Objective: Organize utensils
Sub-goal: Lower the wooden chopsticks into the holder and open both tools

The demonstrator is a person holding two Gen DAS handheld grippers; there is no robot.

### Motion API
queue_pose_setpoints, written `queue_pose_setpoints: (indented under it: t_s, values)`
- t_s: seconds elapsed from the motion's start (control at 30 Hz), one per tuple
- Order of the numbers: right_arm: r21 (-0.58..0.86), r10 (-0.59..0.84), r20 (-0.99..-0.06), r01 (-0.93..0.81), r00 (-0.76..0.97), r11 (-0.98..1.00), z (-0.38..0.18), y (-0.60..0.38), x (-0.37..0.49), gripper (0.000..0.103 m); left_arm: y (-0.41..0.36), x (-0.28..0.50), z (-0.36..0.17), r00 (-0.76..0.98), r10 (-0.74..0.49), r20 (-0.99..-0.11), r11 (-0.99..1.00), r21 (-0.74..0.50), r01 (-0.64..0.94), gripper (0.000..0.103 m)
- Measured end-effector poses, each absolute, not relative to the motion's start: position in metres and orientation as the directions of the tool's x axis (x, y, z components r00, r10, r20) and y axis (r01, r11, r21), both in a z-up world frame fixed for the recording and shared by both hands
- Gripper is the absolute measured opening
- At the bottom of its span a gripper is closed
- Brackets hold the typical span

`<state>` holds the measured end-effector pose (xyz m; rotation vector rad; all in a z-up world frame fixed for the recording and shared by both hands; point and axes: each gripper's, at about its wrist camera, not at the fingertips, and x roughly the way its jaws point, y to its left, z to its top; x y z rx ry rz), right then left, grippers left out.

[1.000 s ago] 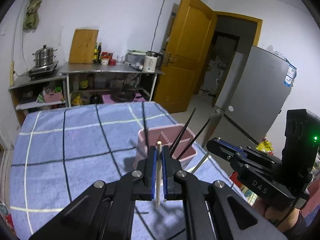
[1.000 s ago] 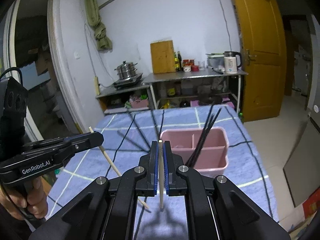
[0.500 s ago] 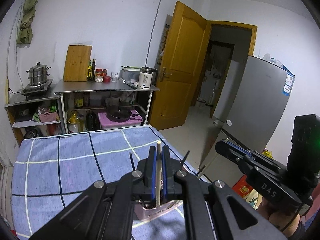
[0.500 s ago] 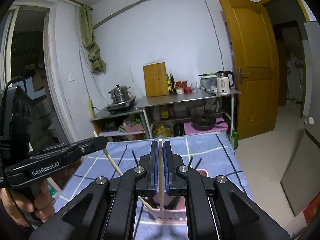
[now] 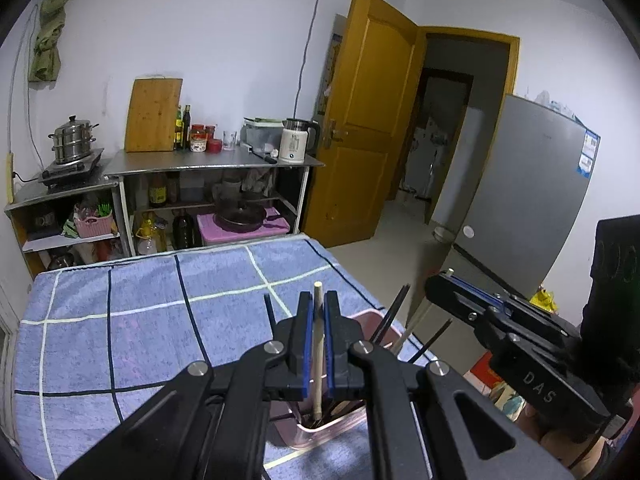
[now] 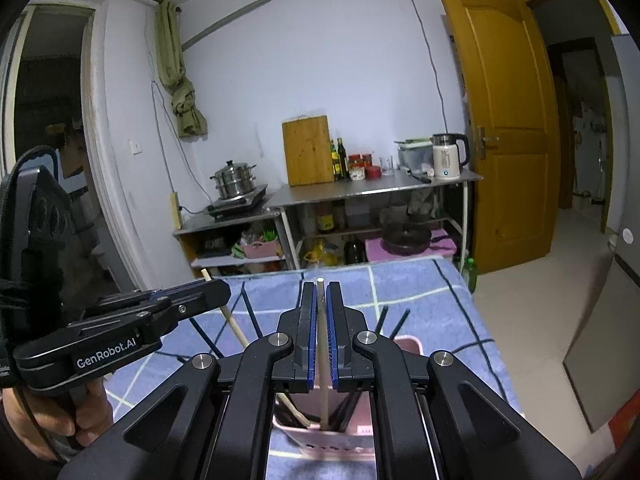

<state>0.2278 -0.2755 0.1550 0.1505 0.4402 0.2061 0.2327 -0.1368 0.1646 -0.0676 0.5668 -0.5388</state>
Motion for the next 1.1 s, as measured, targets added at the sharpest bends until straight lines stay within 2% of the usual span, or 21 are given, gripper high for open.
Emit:
queue_pose_setpoints:
  t_s: [0.57,0.87,1.1]
  values:
    - [0.172,0.239,-0.469,-0.177,0.85,0.969,0.114,-0.271,0.238,0.005,-0.145,0.239,0.126,0.67,-0.494,-0.554,0.858,-0.183,0.481,0.006]
    - [0.181,0.257,-0.493,-0.191,0.831,0.965,0.109,-0.275,0.241,0.005,-0.144,0.234,0.128,0.677,-0.494,-0.546,0.858,-0.183,0.479,0.006]
    - [0.173,0.236,-0.462,-0.174,0.855,0.97,0.123,-0.277,0.227,0.011,-0.133,0.223,0.143,0.698,-0.502,-0.51,0.858,-0.194,0.475,0.014]
